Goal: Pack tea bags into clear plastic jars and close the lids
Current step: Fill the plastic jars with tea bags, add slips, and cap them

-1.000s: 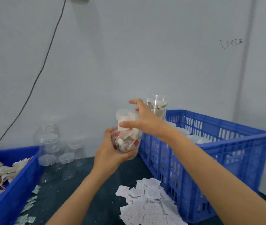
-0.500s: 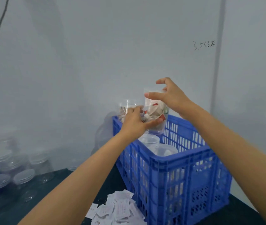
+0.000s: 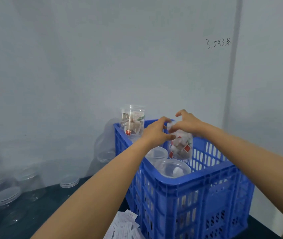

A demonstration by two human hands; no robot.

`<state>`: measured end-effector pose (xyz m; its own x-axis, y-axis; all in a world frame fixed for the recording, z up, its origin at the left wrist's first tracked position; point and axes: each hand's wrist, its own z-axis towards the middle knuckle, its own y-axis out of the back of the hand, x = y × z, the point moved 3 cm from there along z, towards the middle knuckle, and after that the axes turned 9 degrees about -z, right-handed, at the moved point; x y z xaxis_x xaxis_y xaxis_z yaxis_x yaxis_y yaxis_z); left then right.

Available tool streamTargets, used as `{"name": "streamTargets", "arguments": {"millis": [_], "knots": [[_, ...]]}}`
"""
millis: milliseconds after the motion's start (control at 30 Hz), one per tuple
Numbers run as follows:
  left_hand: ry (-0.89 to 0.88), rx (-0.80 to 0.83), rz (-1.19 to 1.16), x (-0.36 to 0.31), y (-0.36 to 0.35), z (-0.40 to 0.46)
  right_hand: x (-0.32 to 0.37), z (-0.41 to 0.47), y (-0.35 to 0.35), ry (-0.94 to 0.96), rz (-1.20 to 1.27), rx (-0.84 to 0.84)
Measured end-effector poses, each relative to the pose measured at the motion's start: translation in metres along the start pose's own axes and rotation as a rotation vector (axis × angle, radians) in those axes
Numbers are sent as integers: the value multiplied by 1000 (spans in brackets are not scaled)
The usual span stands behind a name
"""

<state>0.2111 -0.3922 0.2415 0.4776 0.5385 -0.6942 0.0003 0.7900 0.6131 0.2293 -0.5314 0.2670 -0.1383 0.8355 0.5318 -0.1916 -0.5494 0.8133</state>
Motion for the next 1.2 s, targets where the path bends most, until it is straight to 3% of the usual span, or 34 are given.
{"name": "streamTargets", "arguments": {"millis": [100, 267, 367, 500, 667, 767, 933, 1200], "knots": [[-3, 78, 281, 1, -3, 6, -13, 5, -18, -117, -45, 176], [67, 236, 494, 16, -18, 7, -22, 8, -53, -167, -131, 478], [129, 248, 497, 27, -22, 10, -22, 5, -78, -94, -217, 669], [177, 216, 510, 32, -24, 14, -31, -1, -97, -44, -390, 793], [180, 128, 480, 33, -21, 13, -40, -9, -94, -170, -375, 959], [152, 21, 446, 26, -14, 9, -34, -7, -80, -197, -296, 894], [61, -212, 227, 16, 12, -5, -2, 3, -41, -161, 185, 502], [4, -473, -228, 31, 69, -49, 94, -30, -26, 10, 281, 192]]}}
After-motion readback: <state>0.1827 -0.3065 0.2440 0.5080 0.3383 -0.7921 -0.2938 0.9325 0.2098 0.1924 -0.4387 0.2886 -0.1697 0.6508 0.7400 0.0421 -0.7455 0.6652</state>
